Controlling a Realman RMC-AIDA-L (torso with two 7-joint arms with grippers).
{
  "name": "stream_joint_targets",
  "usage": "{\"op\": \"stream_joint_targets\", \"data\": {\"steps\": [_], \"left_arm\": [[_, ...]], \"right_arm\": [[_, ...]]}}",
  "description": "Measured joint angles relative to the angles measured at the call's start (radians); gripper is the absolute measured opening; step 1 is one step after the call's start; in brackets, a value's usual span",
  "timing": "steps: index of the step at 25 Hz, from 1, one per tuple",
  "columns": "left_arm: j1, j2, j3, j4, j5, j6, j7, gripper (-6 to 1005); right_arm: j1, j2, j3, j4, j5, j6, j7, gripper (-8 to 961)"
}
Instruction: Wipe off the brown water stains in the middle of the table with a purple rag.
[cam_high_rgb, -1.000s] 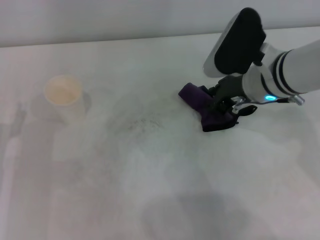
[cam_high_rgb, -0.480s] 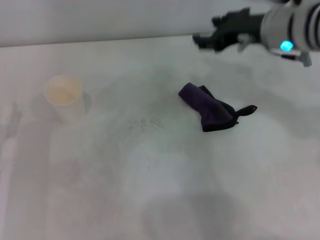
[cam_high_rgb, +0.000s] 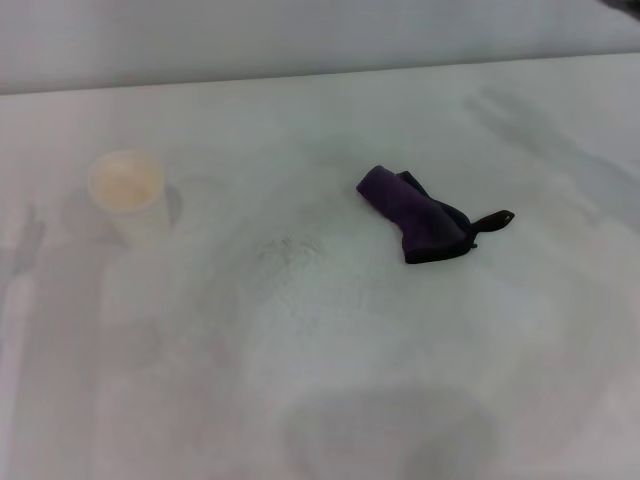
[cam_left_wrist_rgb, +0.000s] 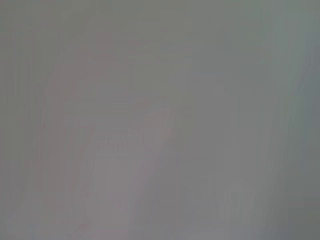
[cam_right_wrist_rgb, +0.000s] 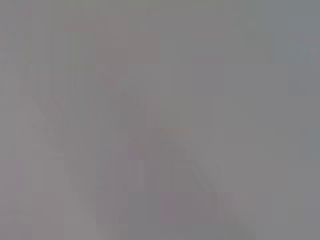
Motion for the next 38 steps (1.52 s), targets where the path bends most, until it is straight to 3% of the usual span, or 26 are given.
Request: {"op": "stream_joint_targets", "data": {"steps": [6, 8, 15, 20, 38], "left_arm": [[0.005, 0.0, 0.0, 0.0, 0.0, 0.0, 0.0, 888], [0.006, 0.0, 0.0, 0.0, 0.0, 0.0, 0.0, 888], [0.001, 0.0, 0.0, 0.0, 0.0, 0.0, 0.0, 887], [-0.002, 0.0, 0.001, 0.0, 0.006, -0.003, 0.0, 888], [-0.023, -0.002, 0.012, -0.005, 0.016, -0.013, 0.001, 888]], "right_arm": [[-0.039, 0.007, 0.238, 0.291, 0.134, 0.018, -0.404, 643], [-0.048, 0.007, 0.305, 0.393, 0.142, 0.001, -0.752, 642], [-0.025, 0.016, 0.333, 0.568, 0.144, -0.083, -1.229, 636], [-0.008, 0.019, 0.335, 0.613, 0.143, -0.135, -1.286, 636], [0.003, 0.021, 0.336, 0.682, 0.14, -0.119, -1.226, 636]]}}
